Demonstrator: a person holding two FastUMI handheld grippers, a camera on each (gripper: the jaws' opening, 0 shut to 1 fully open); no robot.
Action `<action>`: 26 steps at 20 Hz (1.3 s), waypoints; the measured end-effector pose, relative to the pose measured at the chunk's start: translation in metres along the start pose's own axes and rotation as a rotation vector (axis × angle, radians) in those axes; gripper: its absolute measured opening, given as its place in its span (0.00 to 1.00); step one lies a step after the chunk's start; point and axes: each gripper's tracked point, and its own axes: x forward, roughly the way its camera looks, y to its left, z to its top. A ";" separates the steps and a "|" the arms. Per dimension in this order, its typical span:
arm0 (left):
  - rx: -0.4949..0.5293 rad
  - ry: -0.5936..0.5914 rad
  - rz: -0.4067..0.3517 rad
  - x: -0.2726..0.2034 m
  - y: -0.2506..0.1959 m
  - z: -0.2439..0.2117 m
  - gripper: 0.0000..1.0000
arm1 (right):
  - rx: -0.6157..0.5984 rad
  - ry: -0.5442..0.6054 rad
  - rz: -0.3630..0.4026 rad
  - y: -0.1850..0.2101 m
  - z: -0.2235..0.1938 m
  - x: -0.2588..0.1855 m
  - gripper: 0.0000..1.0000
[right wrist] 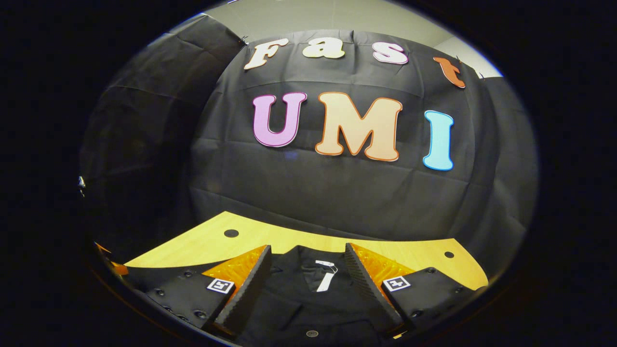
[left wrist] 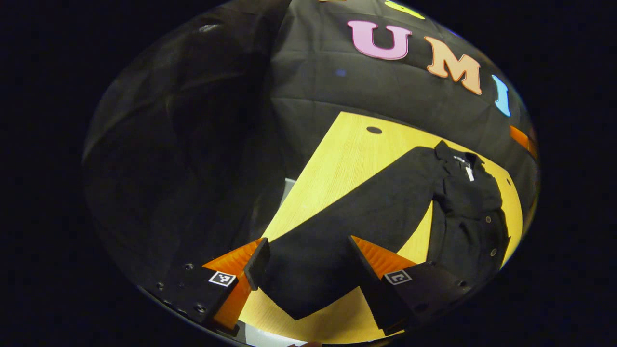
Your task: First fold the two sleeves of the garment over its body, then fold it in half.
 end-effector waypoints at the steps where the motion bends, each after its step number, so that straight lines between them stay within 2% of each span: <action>1: -0.002 0.013 -0.001 0.004 0.001 -0.006 0.95 | -0.005 0.007 -0.007 -0.002 -0.002 -0.002 0.96; 3: -0.028 0.044 -0.002 0.014 0.001 -0.020 0.95 | -0.024 0.024 -0.020 -0.006 -0.007 -0.006 1.00; 6: -0.069 0.107 0.015 0.025 0.001 -0.041 0.95 | -0.039 0.018 -0.030 -0.009 -0.004 -0.011 0.98; 9: -0.016 0.089 0.021 0.029 -0.004 -0.041 0.94 | -0.036 -0.006 -0.042 -0.014 0.002 -0.013 1.00; 11: -0.020 0.075 0.023 0.027 -0.004 -0.040 0.95 | -0.031 0.001 -0.041 -0.015 0.000 -0.012 1.00; 13: -0.023 0.068 0.018 0.026 -0.007 -0.042 0.92 | -0.032 0.005 -0.037 -0.015 -0.001 -0.013 0.98; 15: -0.019 0.066 0.007 0.027 -0.015 -0.043 0.80 | -0.039 -0.002 -0.033 -0.015 0.000 -0.016 0.98; 18: -0.018 0.047 -0.025 0.025 -0.022 -0.043 0.54 | -0.040 -0.008 -0.036 -0.020 0.000 -0.019 0.98; 21: -0.104 -0.004 -0.025 0.023 -0.023 -0.036 0.00 | -0.009 -0.025 -0.050 -0.031 0.004 -0.025 0.98; 24: -0.220 0.004 -0.055 0.014 -0.024 -0.031 0.00 | 0.003 -0.036 -0.061 -0.045 0.005 -0.034 0.98; 26: -0.262 -0.030 -0.052 0.008 -0.022 -0.013 0.00 | 0.000 -0.034 -0.075 -0.058 0.001 -0.038 0.98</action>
